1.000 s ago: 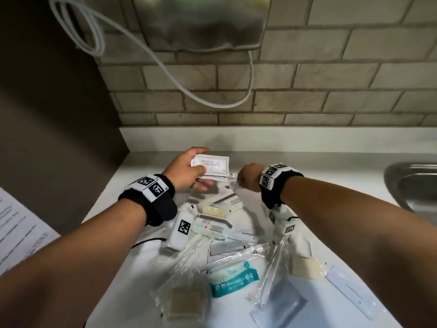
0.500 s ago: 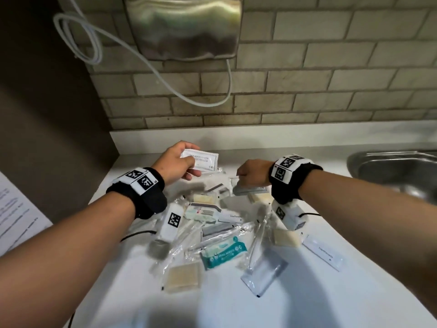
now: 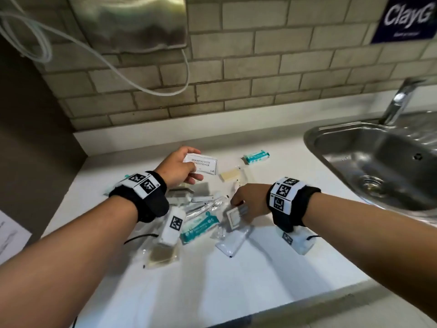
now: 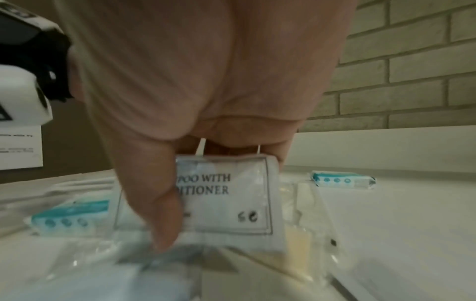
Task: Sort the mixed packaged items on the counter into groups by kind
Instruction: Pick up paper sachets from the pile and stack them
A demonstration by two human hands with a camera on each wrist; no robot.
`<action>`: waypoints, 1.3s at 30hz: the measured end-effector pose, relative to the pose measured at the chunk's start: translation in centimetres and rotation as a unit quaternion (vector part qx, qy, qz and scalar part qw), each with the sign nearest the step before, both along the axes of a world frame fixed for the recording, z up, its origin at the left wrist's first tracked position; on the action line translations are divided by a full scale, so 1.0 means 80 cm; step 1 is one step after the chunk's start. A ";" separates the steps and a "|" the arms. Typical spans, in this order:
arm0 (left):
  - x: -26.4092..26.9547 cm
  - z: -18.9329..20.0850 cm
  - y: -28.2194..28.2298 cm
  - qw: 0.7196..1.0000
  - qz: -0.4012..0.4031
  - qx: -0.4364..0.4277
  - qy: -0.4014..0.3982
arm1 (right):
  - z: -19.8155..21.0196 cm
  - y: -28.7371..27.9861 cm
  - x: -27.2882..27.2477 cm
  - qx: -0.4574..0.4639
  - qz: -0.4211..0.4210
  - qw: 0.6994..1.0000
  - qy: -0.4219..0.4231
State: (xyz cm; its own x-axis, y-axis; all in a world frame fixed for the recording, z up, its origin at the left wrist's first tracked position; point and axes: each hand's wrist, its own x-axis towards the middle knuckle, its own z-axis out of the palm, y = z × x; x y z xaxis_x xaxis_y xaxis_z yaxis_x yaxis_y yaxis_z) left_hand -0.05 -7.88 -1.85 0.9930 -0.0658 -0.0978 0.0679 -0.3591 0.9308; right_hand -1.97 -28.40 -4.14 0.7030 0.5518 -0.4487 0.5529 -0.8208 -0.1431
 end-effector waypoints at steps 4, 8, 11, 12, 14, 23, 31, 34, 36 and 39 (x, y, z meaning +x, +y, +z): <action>-0.009 -0.005 -0.025 1.000 -0.017 0.021 0.001 | -0.015 -0.008 -0.013 0.034 0.002 0.999 -0.030; -0.017 -0.011 -0.037 0.999 -0.021 0.044 0.015 | -0.027 -0.014 -0.022 0.061 -0.009 0.998 -0.031; -0.021 -0.014 -0.042 0.998 -0.015 0.062 0.015 | -0.027 -0.020 -0.028 0.034 0.017 0.999 0.002; -0.021 -0.014 -0.044 0.998 -0.012 0.065 0.015 | -0.028 -0.022 -0.030 0.027 0.027 0.999 0.011; -0.023 -0.015 -0.047 0.998 -0.008 0.068 0.014 | -0.028 -0.023 -0.033 0.034 0.042 0.998 0.018; -0.032 -0.013 -0.056 0.995 0.010 0.094 0.015 | -0.036 -0.007 -0.037 0.020 0.069 0.997 -0.038; -0.035 -0.005 -0.041 0.995 0.078 0.066 0.007 | 0.041 -0.014 0.002 0.133 -0.013 0.991 -0.026; -0.040 -0.004 -0.038 0.994 0.098 0.052 0.000 | 0.062 -0.029 0.029 0.196 -0.054 0.979 -0.026; -0.042 -0.004 -0.040 0.994 0.106 0.037 0.002 | 0.070 -0.031 0.044 0.239 -0.059 0.969 -0.015; -0.039 -0.001 -0.040 0.993 0.117 0.020 -0.002 | 0.077 -0.028 0.058 0.284 -0.056 0.957 0.009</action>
